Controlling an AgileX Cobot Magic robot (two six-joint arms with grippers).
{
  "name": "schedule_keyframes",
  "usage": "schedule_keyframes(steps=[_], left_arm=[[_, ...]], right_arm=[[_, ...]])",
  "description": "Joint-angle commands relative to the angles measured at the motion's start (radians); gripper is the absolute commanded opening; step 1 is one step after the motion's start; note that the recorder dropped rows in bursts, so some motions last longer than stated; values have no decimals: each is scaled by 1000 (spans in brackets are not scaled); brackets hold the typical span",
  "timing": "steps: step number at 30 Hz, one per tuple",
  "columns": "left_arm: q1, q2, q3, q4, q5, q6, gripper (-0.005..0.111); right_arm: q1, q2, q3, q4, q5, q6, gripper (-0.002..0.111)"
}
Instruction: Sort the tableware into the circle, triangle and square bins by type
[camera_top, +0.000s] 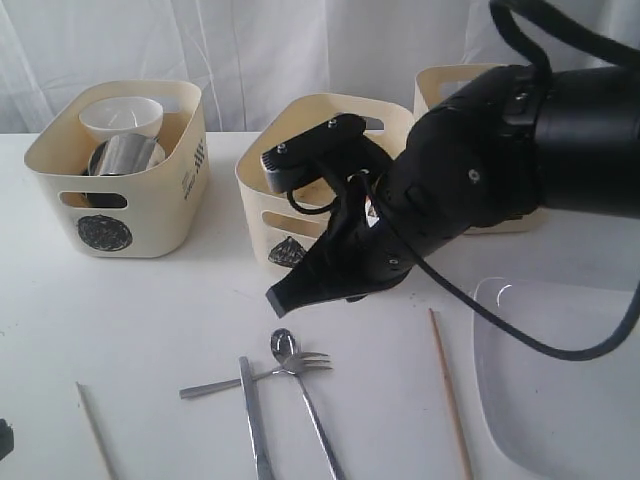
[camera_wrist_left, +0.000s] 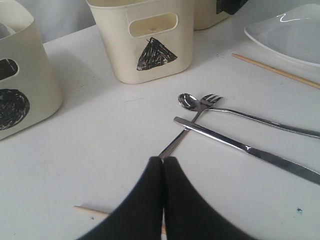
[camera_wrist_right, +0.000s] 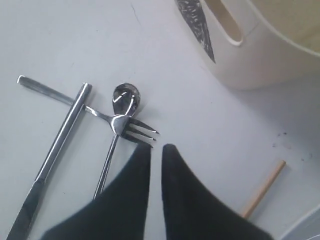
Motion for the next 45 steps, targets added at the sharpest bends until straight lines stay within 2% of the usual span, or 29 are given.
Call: schedule_keyframes(steps=[1, 3, 6, 10, 15, 30, 36, 40, 45], left_arm=[[-3, -5, 4, -12, 0, 0, 0], [-3, -5, 4, -12, 0, 0, 0], [-3, -5, 4, -12, 0, 0, 0], [-3, -5, 4, -12, 0, 0, 0], [-3, -5, 4, -12, 0, 0, 0], [-3, -5, 4, -12, 0, 0, 0], [-3, -5, 4, -12, 0, 0, 0], [-3, -5, 4, -12, 0, 0, 0], [-3, -5, 4, -12, 0, 0, 0]], right_arm=[[20, 11, -3, 1, 1, -8, 21], [20, 11, -3, 1, 1, 4, 24], [6, 11, -3, -56, 18, 132, 24], [-31, 25, 3, -166, 108, 312, 24], [-61, 84, 3, -176, 212, 405, 25], [-122, 242, 3, -216, 243, 445, 25], [-150, 244, 3, -230, 221, 441, 42], [-151, 244, 3, -221, 160, 439, 43], [-172, 269, 3, -207, 181, 439, 43]])
